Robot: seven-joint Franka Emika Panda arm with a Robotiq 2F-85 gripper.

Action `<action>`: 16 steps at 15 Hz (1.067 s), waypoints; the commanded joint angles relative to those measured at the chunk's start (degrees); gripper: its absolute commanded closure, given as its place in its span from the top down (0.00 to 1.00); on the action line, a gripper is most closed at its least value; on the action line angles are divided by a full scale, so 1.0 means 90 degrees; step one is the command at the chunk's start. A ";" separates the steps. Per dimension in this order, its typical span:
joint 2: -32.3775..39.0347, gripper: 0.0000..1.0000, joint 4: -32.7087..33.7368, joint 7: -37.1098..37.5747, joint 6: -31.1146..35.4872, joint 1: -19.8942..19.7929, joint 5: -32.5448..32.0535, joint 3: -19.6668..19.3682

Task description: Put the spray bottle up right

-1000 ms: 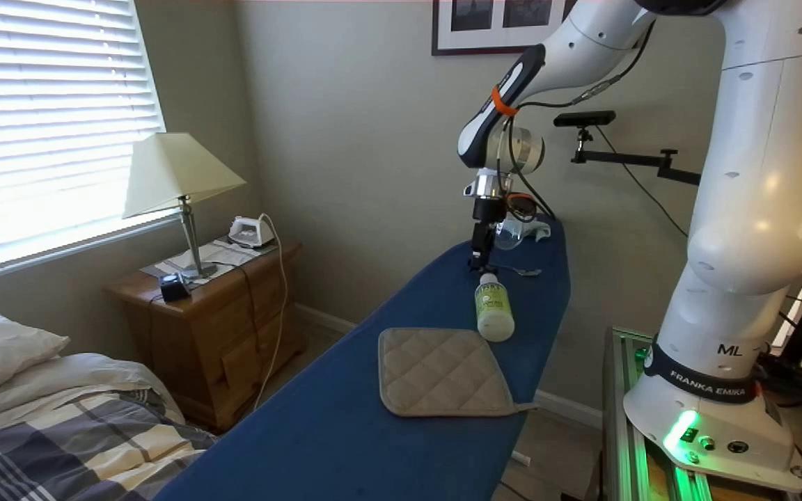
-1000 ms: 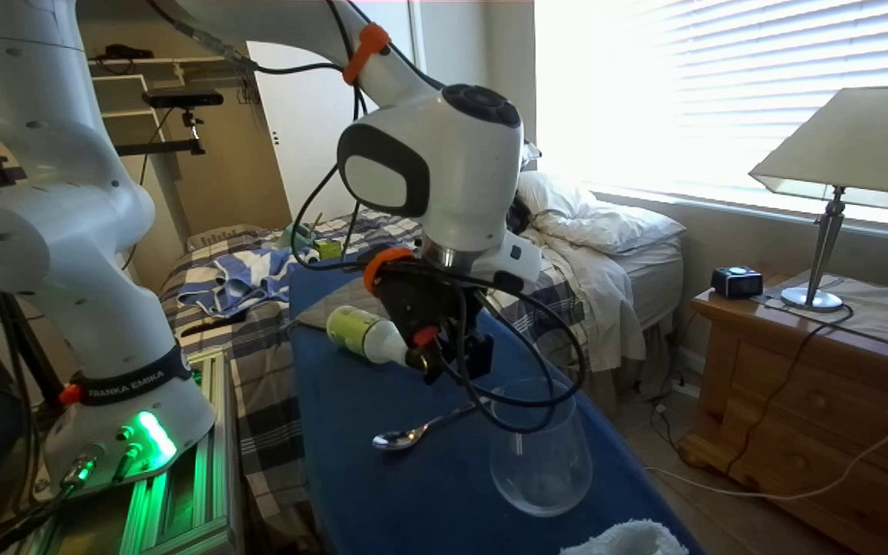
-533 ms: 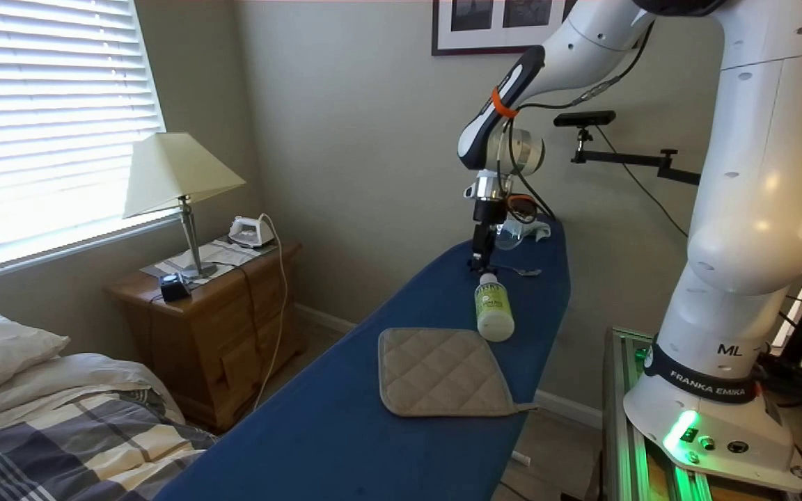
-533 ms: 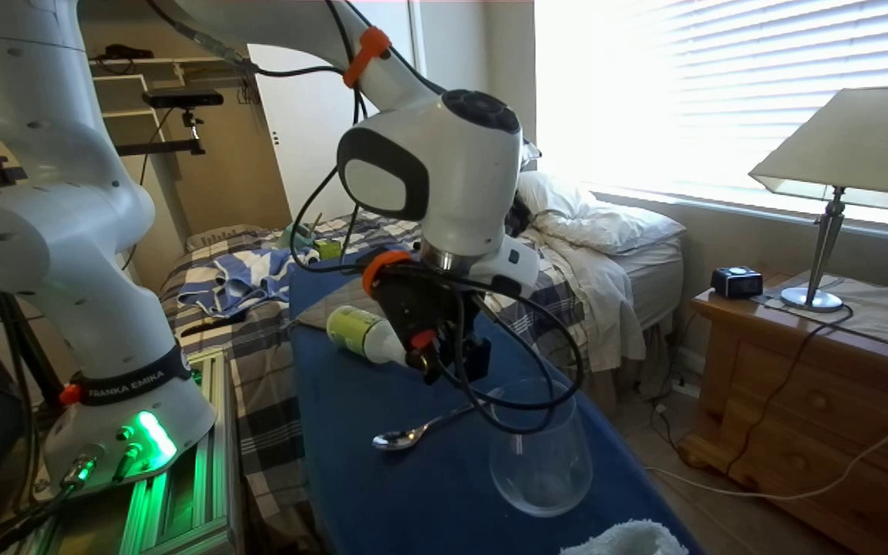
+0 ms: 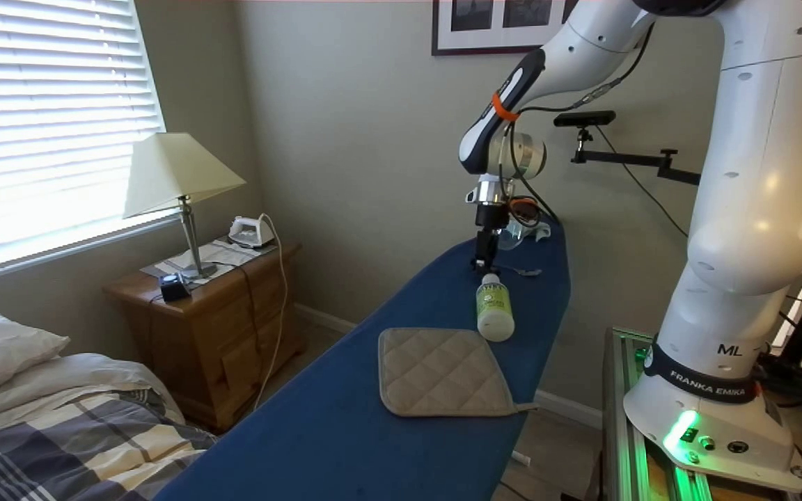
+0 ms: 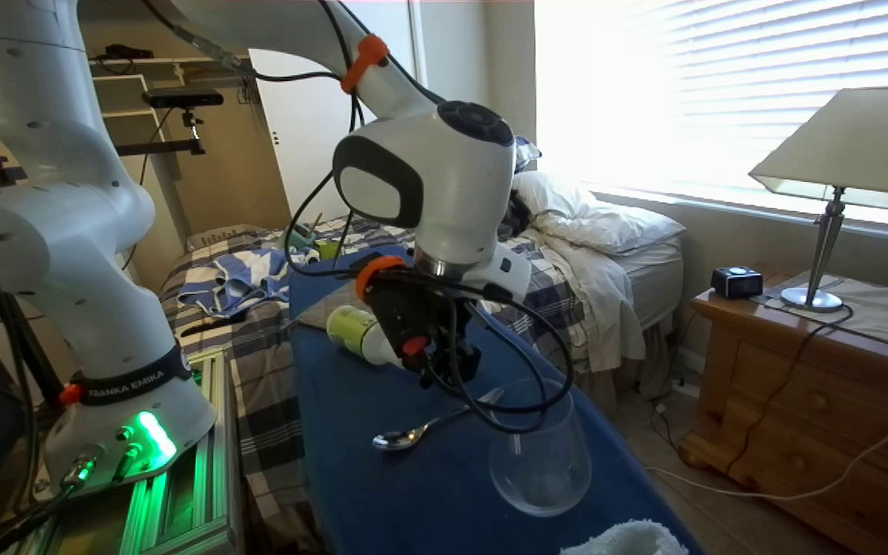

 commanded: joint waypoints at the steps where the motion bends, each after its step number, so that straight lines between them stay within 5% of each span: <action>1: -0.0020 0.52 -0.0053 0.0006 0.0031 -0.0090 0.0033 0.0092; 6: -0.0026 0.21 -0.0043 0.0021 0.0066 -0.0089 0.0043 0.0098; 16: -0.0373 0.16 -0.0010 0.0141 0.0014 0.0014 0.0013 0.0194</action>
